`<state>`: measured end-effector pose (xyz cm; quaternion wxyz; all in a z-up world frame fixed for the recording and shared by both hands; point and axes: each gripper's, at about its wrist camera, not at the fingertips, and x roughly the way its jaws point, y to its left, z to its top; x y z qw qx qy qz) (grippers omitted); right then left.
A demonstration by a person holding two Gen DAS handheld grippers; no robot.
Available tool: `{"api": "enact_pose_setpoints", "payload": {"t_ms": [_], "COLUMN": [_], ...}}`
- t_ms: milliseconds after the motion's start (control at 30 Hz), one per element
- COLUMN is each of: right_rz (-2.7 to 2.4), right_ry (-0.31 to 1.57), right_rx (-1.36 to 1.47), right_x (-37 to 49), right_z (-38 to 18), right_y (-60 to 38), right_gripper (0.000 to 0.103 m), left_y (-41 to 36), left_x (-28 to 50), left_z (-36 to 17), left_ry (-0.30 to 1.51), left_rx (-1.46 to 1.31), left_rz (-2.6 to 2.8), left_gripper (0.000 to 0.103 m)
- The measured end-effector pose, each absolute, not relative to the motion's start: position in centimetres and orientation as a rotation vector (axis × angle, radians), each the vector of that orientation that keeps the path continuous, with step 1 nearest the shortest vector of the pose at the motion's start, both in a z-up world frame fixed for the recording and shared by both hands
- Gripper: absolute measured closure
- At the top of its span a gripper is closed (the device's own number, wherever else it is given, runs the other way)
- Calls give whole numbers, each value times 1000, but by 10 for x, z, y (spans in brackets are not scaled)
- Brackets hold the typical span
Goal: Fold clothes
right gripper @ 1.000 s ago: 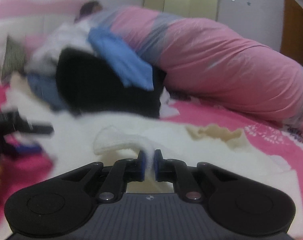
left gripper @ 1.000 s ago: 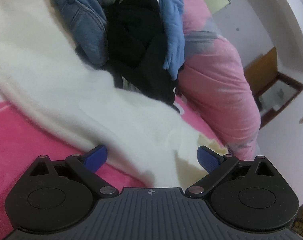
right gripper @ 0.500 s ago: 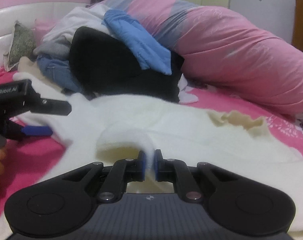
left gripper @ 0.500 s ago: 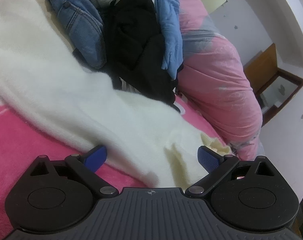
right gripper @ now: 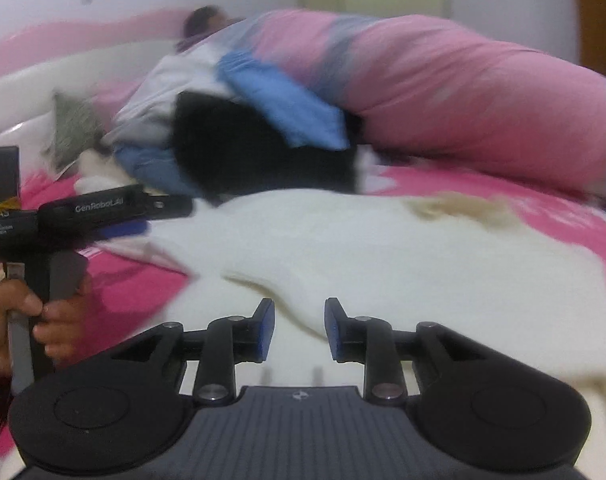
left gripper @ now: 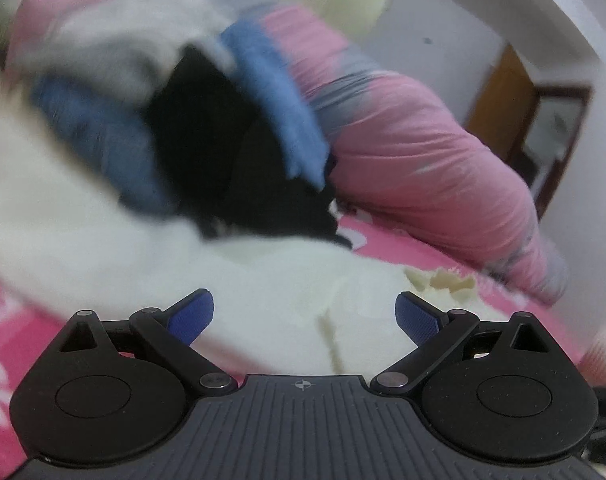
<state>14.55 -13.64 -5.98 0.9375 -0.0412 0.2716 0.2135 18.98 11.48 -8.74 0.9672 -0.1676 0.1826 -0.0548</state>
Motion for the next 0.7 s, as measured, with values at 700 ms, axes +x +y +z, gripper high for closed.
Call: {"api": "enact_pose_setpoints", "payload": {"t_ms": [700], "right_rz": [-60], "right_ry": [730], "right_rx": [163], "right_x": [153], "right_z": [-118], "right_y": [-371], "right_gripper": [71], "left_y": [2], "left_x": [259], "left_z": [-121], "left_ry": [648], "left_rx": [61], "left_rz": [-116], "left_gripper": [22]}}
